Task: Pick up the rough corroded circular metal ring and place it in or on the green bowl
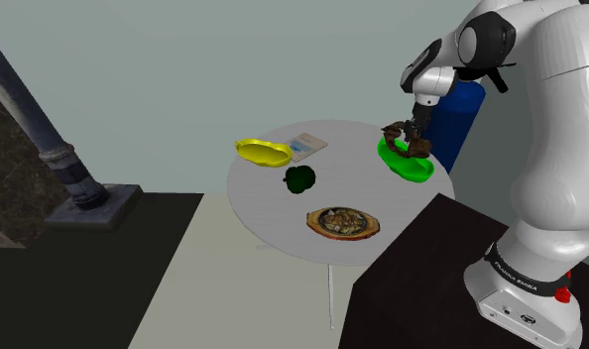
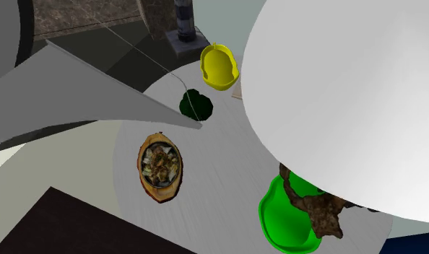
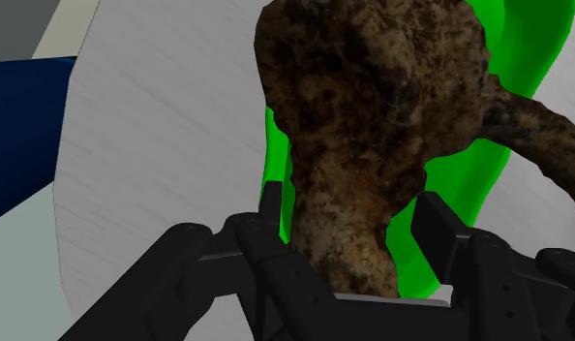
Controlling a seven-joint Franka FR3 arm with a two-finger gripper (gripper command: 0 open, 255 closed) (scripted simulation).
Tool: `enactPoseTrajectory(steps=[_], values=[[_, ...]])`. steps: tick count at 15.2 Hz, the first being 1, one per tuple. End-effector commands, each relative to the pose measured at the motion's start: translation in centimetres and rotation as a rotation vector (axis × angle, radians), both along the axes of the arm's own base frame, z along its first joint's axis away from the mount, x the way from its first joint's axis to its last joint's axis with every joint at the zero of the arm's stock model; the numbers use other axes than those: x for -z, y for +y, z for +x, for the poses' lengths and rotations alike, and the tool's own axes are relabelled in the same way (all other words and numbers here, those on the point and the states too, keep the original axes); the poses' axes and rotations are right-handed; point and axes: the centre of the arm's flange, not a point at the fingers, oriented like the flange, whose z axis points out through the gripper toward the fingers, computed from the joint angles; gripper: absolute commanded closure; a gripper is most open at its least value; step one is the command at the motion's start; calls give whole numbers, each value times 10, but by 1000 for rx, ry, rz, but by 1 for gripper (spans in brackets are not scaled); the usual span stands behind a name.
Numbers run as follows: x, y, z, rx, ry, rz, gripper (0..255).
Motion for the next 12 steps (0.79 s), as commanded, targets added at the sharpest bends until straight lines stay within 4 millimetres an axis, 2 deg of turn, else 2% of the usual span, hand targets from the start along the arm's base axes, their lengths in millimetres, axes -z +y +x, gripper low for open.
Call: enactPoseTrajectory(steps=[1, 9, 10, 12], values=[[9, -1, 1, 0, -1, -1, 255], [9, -1, 1, 0, -1, -1, 255], [9, -1, 1, 0, -1, -1, 0], [9, 0, 1, 0, -1, -1, 0]])
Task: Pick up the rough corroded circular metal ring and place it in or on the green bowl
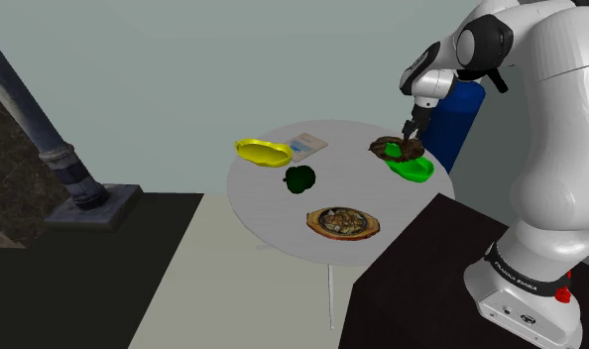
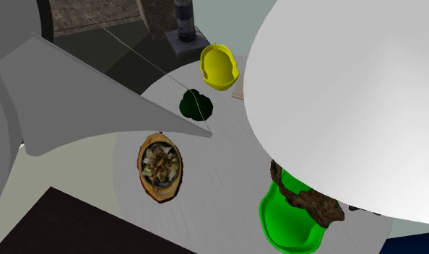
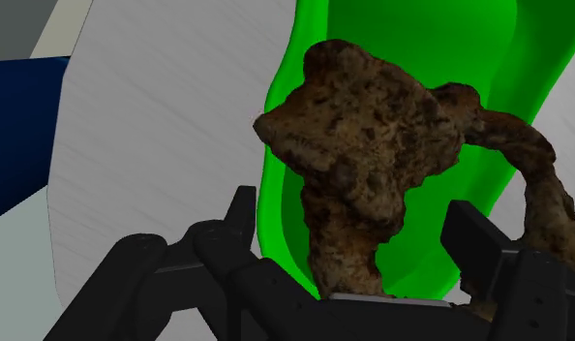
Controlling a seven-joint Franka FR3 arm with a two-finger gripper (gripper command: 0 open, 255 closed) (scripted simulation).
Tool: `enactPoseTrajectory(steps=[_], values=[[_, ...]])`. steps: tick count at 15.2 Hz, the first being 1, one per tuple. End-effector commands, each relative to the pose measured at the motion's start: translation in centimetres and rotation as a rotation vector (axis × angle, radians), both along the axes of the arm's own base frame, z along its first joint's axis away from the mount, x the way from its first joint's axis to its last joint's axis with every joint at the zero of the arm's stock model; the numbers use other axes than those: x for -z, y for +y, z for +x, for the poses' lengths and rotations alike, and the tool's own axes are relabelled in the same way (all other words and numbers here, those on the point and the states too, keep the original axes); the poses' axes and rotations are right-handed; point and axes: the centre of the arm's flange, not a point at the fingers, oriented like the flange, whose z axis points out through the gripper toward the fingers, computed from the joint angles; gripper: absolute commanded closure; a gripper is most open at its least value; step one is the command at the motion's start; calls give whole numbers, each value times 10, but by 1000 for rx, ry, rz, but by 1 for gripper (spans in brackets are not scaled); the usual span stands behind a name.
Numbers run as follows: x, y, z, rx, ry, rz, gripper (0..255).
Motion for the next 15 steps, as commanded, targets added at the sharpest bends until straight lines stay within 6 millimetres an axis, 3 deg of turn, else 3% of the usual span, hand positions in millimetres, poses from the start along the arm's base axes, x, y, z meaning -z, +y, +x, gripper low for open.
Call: enactPoseTrajectory(steps=[1, 3, 7, 15], values=[[0, 0, 0, 0, 0, 0, 0], [0, 0, 0, 0, 0, 0, 0], [-50, -5, -1, 0, 0, 0, 0], [-50, -5, -1, 0, 0, 0, 0]])
